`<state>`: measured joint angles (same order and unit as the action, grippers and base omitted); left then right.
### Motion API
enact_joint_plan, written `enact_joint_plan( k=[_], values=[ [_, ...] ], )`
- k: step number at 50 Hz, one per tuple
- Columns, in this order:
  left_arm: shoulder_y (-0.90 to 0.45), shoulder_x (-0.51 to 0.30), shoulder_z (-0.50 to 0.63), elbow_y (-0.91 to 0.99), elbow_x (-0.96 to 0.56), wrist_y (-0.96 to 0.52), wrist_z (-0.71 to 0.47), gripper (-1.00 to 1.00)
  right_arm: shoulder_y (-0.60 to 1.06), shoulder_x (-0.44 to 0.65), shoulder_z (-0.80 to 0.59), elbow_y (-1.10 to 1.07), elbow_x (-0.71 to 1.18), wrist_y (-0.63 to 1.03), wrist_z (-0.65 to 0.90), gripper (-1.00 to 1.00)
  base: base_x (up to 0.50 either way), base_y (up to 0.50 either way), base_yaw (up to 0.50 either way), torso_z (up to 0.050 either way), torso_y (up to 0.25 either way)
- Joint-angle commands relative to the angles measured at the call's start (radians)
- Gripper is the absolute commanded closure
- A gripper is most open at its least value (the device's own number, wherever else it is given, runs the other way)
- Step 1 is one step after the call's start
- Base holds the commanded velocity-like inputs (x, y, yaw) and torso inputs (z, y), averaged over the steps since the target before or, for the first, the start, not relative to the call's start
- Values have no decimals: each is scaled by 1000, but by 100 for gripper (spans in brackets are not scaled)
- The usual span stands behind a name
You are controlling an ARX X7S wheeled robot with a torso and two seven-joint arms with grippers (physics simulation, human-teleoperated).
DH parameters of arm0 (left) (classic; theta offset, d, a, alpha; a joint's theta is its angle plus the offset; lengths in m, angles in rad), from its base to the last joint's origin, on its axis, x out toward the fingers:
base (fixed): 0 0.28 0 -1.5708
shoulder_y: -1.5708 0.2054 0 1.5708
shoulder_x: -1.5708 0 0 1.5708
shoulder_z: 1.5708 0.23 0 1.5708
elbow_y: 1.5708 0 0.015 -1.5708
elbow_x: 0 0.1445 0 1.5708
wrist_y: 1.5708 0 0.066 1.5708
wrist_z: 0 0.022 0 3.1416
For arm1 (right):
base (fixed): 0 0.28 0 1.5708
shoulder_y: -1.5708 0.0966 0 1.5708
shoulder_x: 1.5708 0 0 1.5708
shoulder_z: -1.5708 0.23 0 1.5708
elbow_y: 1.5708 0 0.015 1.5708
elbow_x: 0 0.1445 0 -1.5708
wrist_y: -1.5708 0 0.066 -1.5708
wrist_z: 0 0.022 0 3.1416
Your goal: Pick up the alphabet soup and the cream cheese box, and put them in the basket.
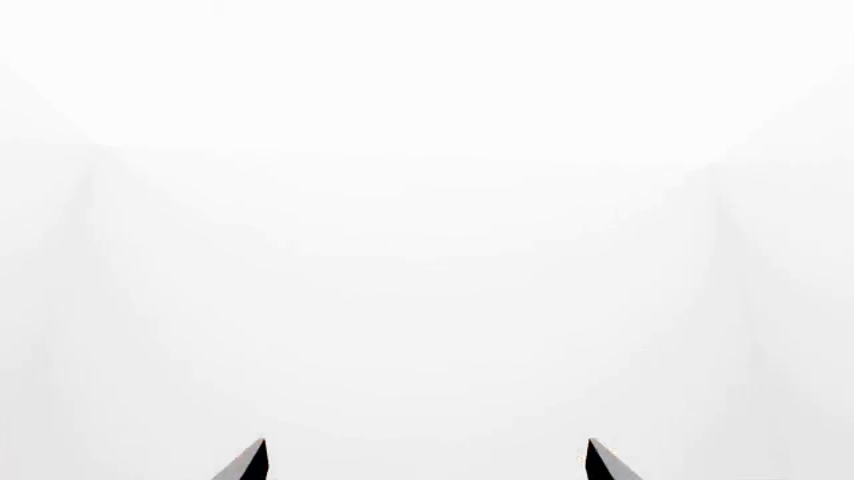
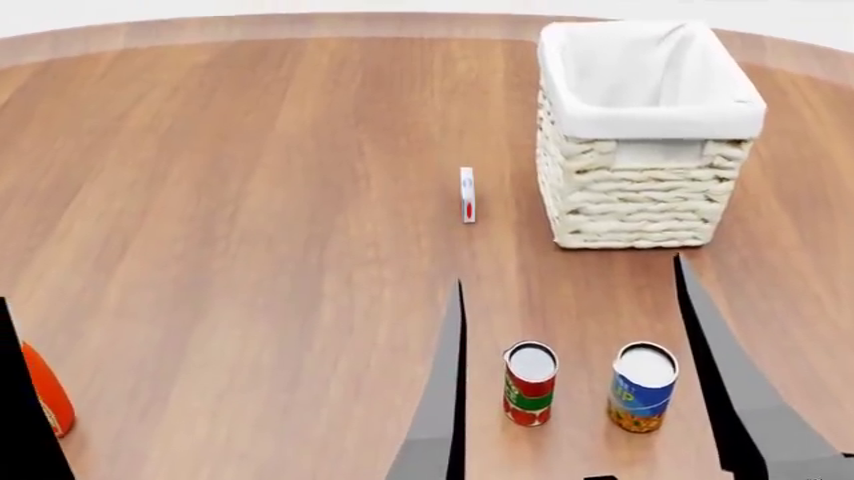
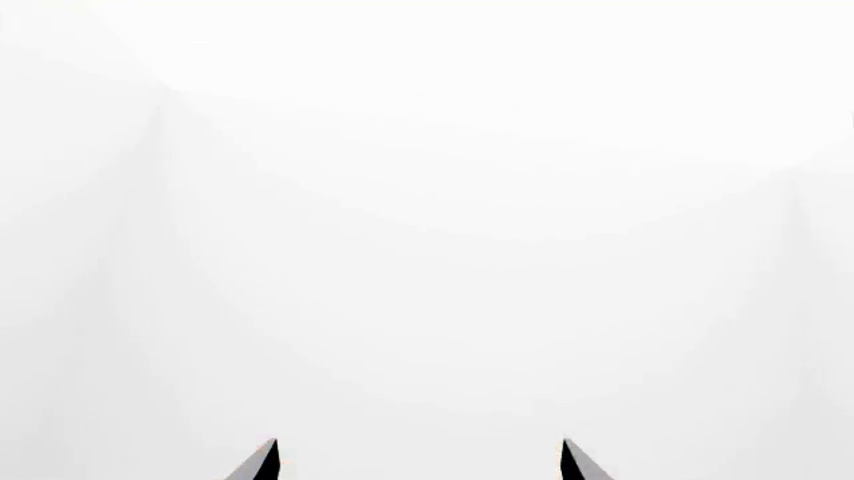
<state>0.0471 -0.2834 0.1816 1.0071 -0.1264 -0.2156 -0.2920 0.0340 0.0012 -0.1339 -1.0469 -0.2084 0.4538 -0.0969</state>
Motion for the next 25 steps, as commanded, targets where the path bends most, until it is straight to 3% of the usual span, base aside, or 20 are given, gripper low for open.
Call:
enact_joint_plan(
  k=[1, 25],
  values=[
    [0, -10, 15, -5, 1, 10, -3, -100, -6, 0, 7, 0, 7, -14, 4, -100, 176, 0, 0, 0, 0],
    [-9, -26, 15, -20, -10, 19, -18, -100, 14, 0, -2, 0, 0, 12, 7, -100, 178, 0, 0, 0, 0]
  ],
)
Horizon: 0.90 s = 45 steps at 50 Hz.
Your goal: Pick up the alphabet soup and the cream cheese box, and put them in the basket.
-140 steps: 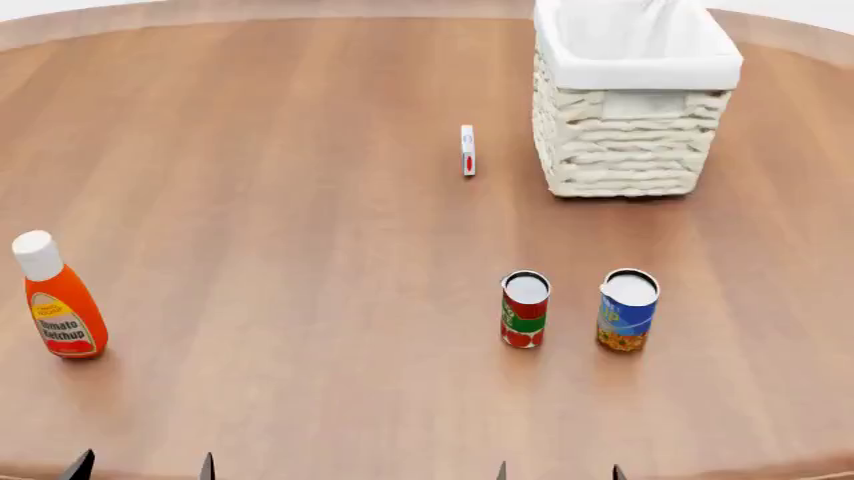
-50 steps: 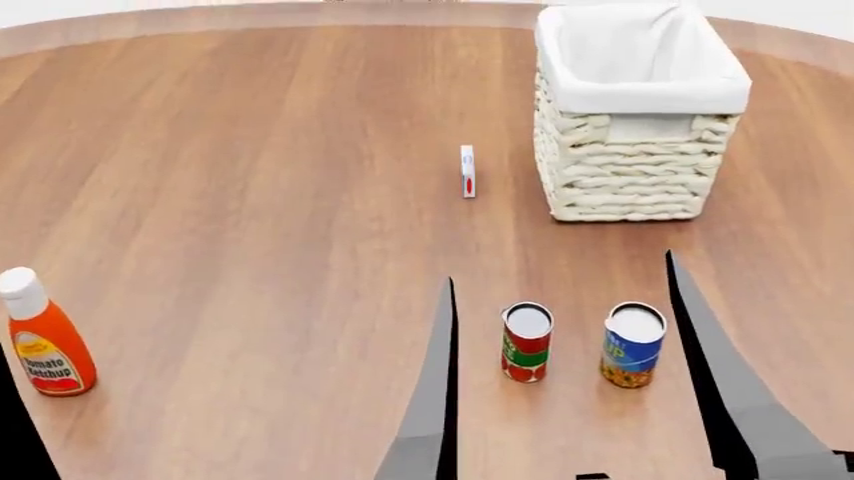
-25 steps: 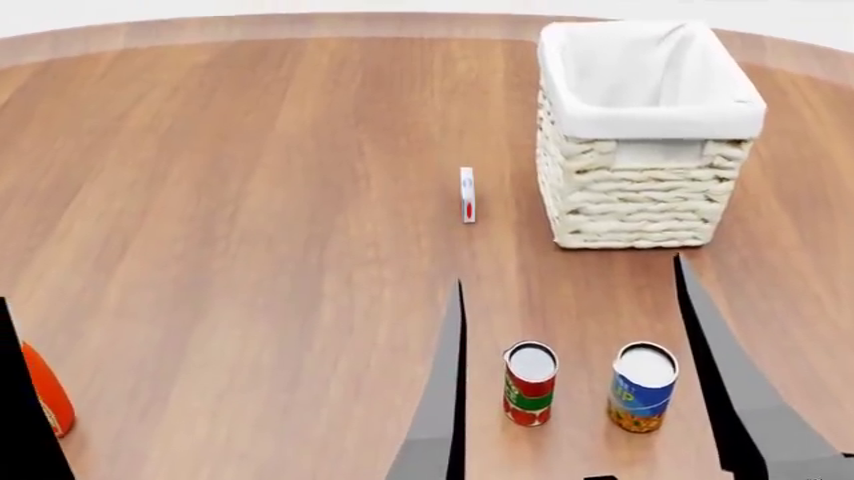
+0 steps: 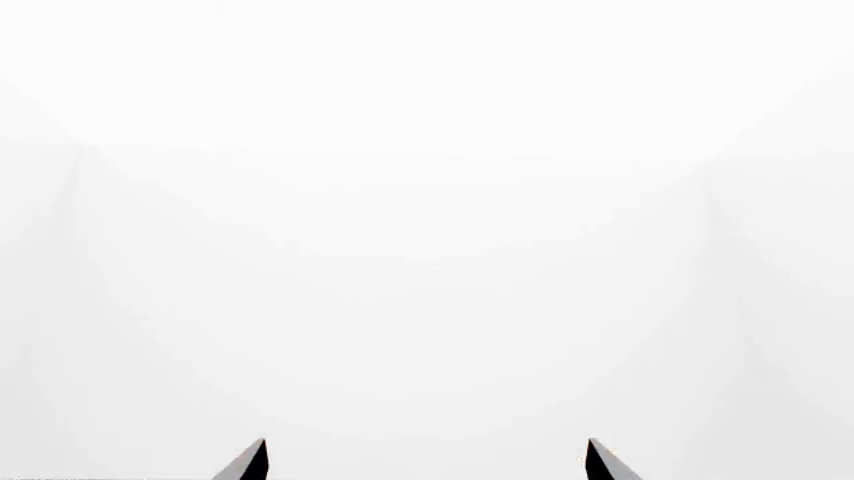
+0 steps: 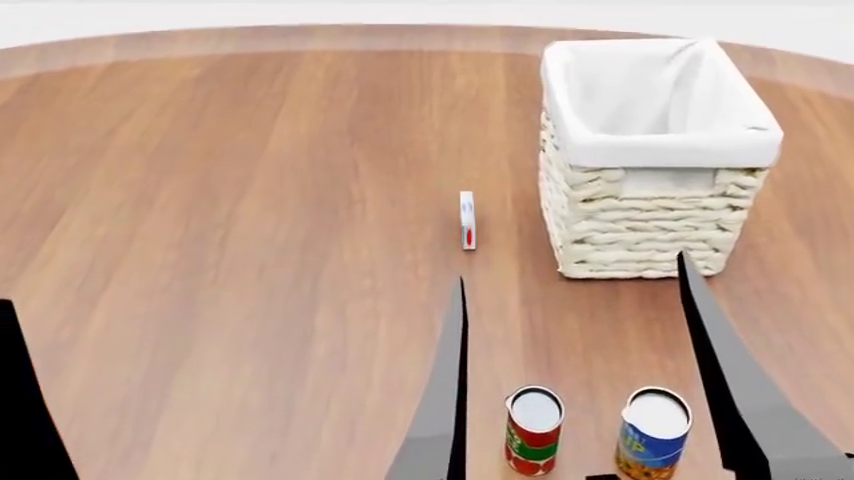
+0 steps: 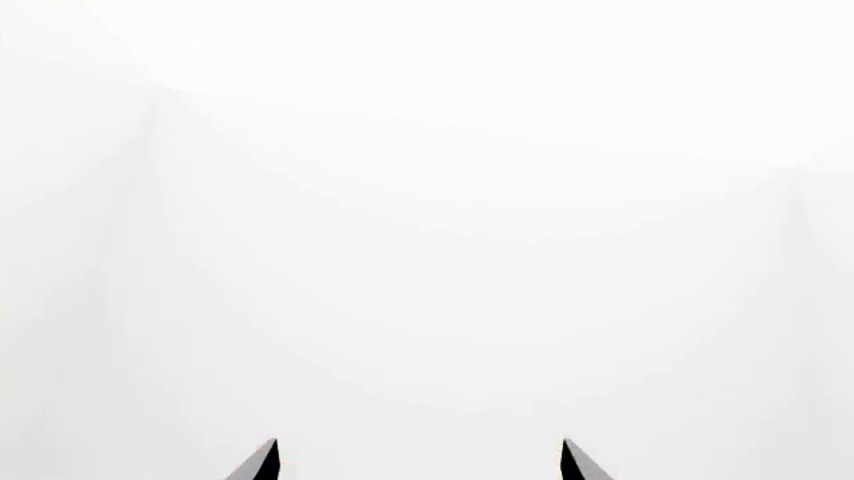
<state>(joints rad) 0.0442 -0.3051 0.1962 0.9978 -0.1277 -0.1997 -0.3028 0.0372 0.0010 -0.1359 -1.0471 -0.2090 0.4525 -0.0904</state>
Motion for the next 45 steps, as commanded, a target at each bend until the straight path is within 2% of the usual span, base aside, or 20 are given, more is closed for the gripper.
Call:
enact_joint_plan(
  k=[1, 45],
  values=[
    [-5, -5, 1, -11, -7, 3, -8, -100, 11, 0, -1, 0, 1, 14, 1, -100, 180, 0, 0, 0, 0],
    [-40, -20, 22, -38, -24, 6, -32, -100, 47, 0, 20, 0, 2, 47, -11, -100, 177, 0, 0, 0, 0]
  ],
)
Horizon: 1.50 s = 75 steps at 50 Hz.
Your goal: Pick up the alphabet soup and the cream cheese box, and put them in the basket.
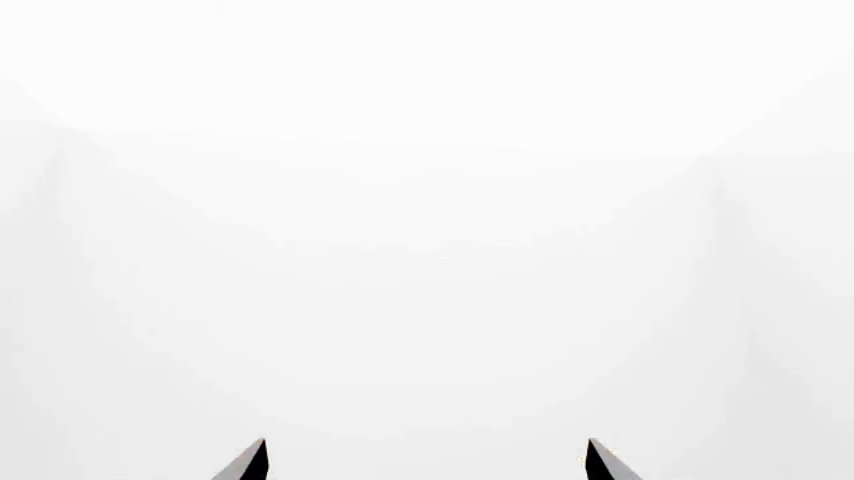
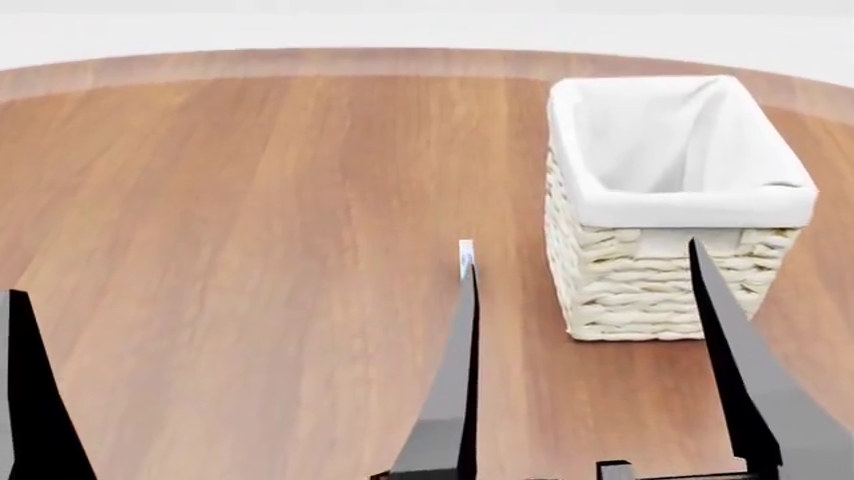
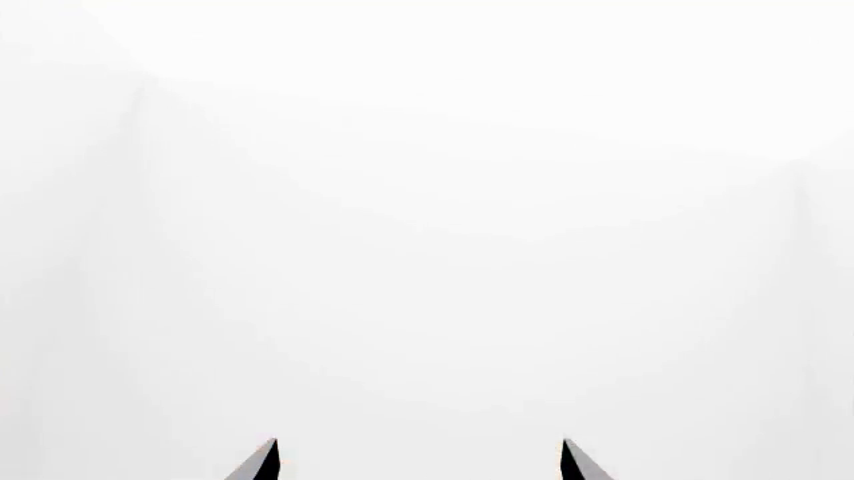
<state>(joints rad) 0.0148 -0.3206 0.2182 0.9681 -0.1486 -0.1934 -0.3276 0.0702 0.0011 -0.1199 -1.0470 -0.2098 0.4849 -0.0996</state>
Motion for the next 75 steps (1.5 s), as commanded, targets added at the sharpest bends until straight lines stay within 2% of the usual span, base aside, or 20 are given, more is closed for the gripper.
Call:
enact_joint_plan(
  k=[1, 75],
  values=[
    [-11, -5, 1, -11, -3, 2, -8, -100, 15, 0, 4, 0, 3, 17, -2, -100, 176, 0, 0, 0, 0],
    [-15, -49, 31, -53, -12, 39, -52, -100, 22, 1, 11, 0, 14, 38, -5, -100, 177, 0, 0, 0, 0]
  ],
)
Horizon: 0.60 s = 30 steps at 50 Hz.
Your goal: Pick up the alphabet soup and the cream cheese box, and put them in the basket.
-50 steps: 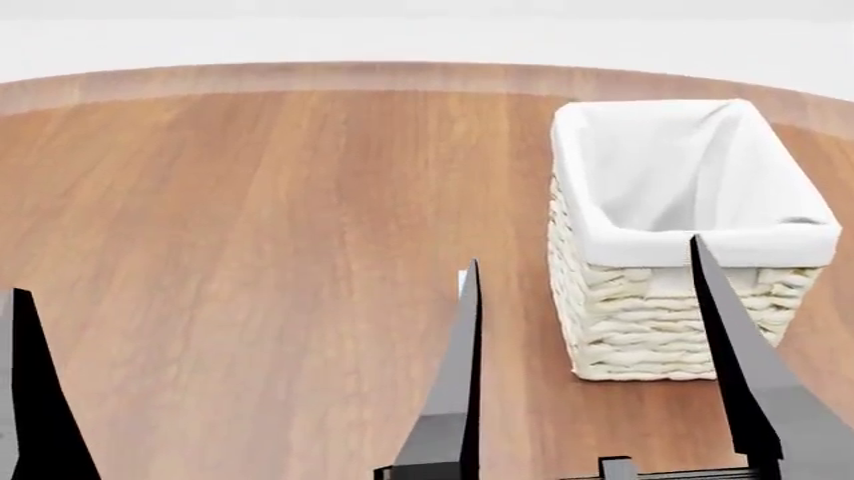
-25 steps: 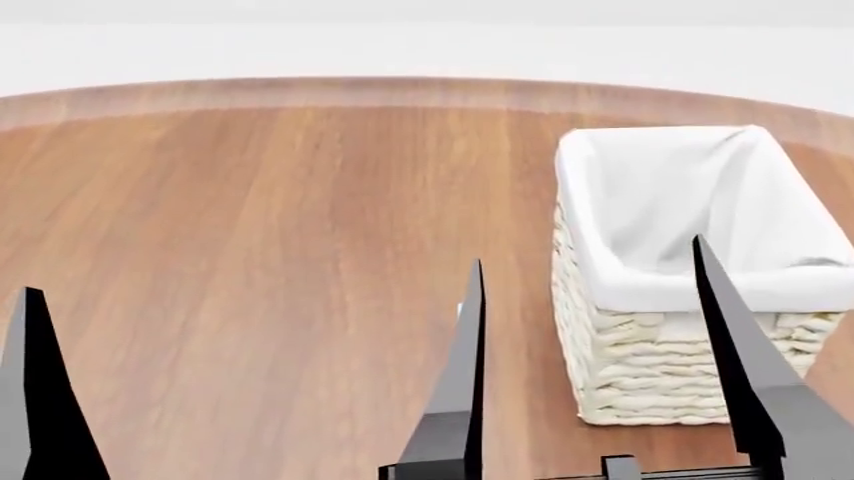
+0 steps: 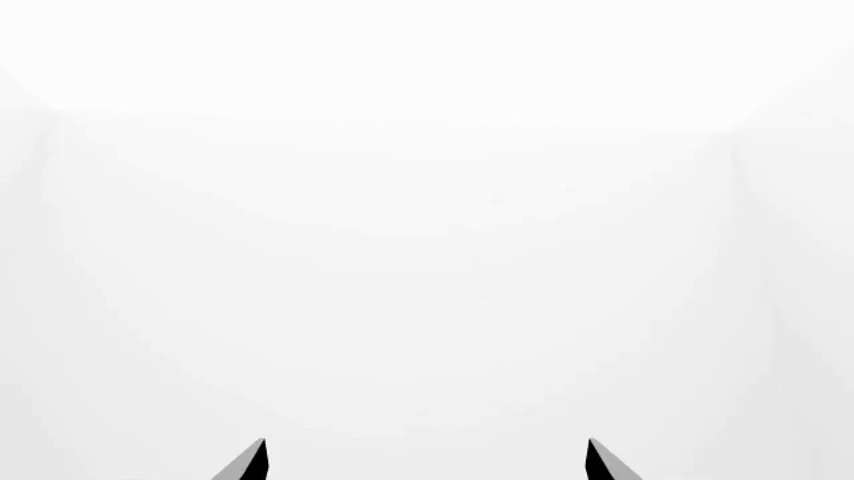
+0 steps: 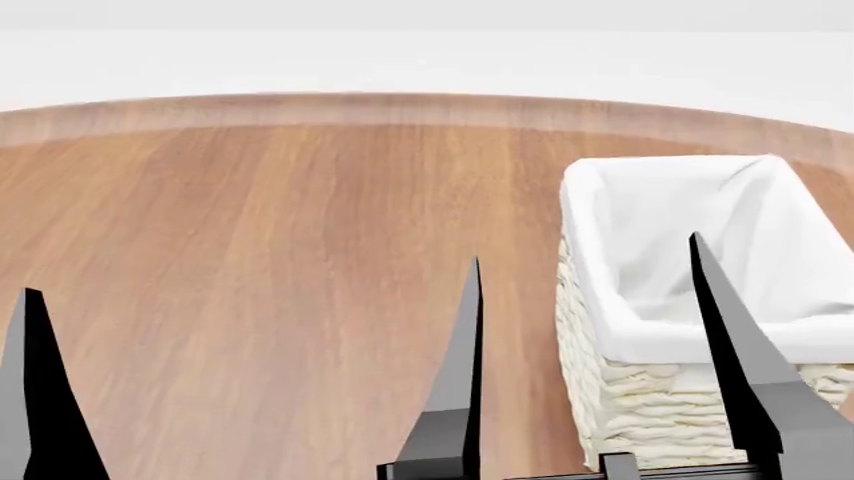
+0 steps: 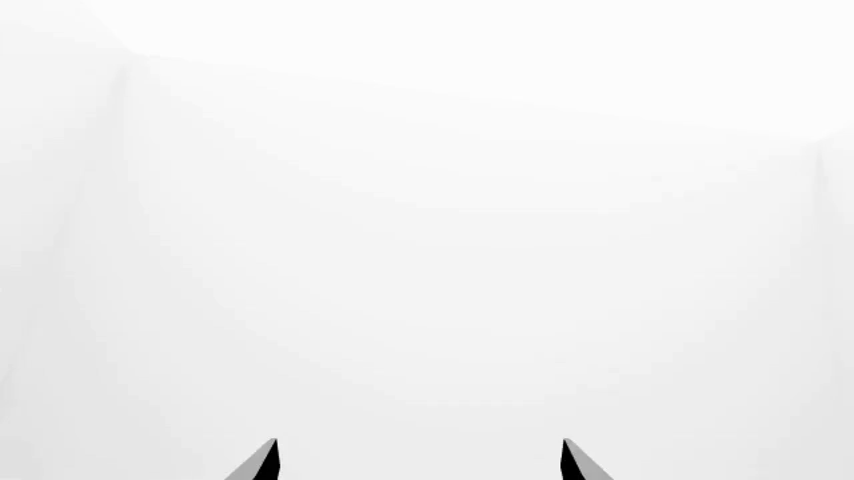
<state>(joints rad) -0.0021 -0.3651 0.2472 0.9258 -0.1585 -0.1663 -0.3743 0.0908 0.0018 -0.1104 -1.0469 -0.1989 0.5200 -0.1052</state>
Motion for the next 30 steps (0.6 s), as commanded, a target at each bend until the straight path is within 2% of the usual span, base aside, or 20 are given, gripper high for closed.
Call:
enact_joint_plan(
  k=[1, 23, 30],
  values=[
    [2, -4, 5, -13, 0, 14, -5, -100, 1, 0, 2, 0, 2, 2, 0, -100, 180, 0, 0, 0, 0],
    [-7, -10, 12, -20, -21, 10, -15, -100, 0, 1, 16, 0, 23, 9, 12, -100, 177, 0, 0, 0, 0],
    [-11, -14, 22, -17, -11, -2, -20, -100, -7, 1, 26, 0, 36, -10, 29, -100, 30, 0, 0, 0, 0]
  ],
)
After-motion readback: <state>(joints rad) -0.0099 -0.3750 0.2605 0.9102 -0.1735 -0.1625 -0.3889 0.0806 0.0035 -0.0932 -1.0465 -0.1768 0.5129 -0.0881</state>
